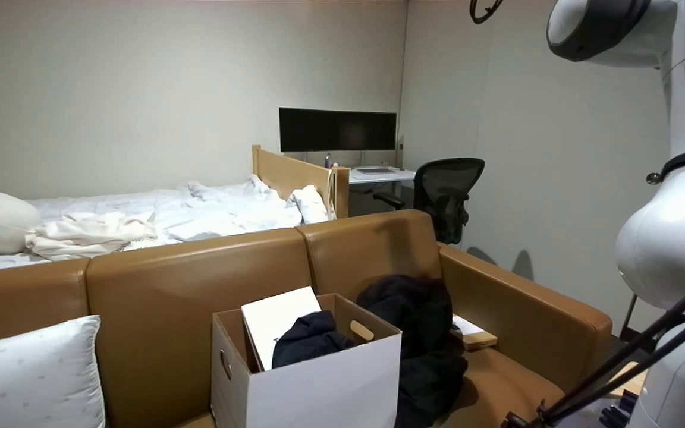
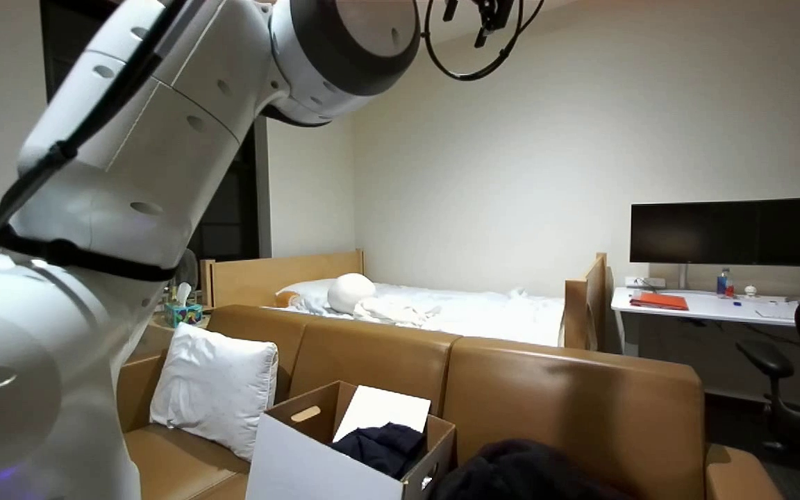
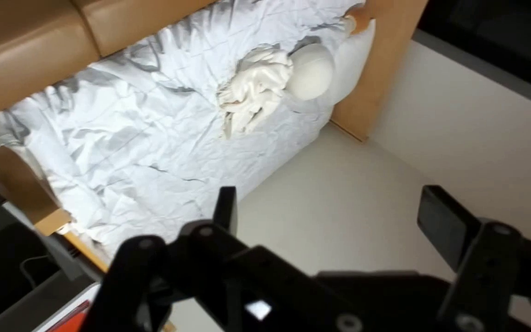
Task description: Pick up the book and black cloth from the box and put them on the sofa
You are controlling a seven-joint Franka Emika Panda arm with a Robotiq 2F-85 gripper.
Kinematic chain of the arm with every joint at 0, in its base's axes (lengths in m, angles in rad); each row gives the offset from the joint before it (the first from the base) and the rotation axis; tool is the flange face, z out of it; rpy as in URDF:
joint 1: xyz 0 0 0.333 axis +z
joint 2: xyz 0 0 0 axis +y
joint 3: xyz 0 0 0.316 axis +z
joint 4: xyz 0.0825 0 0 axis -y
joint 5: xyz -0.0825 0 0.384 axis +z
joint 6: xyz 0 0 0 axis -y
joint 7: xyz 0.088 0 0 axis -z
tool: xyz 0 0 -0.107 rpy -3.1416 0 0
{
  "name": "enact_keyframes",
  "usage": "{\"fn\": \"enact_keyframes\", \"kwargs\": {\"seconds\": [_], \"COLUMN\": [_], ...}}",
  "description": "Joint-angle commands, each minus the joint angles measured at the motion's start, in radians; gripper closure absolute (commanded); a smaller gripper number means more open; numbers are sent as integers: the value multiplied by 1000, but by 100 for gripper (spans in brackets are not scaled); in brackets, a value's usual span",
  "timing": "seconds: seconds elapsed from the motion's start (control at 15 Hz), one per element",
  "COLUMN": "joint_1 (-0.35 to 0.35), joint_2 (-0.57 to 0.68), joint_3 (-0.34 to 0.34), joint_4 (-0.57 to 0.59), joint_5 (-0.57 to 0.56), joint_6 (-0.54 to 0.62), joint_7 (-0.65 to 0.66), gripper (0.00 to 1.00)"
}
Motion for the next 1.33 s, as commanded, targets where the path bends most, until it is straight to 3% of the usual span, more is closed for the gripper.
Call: {"fn": "enact_keyframes", "kwargs": {"seconds": [0.0, 0.4, 0.8, 1.27], "joint_1": [49, 226, 406, 592], "joint_2": [-17, -19, 11, 74], "joint_3": [-40, -70, -86, -119], "joint_4": [-5, 11, -16, -13], "joint_5": [-83, -364, -678, -901], "joint_6": [149, 246, 169, 12], "joint_7": [-79, -228, -342, -482], "gripper": [0, 0, 0, 0]}}
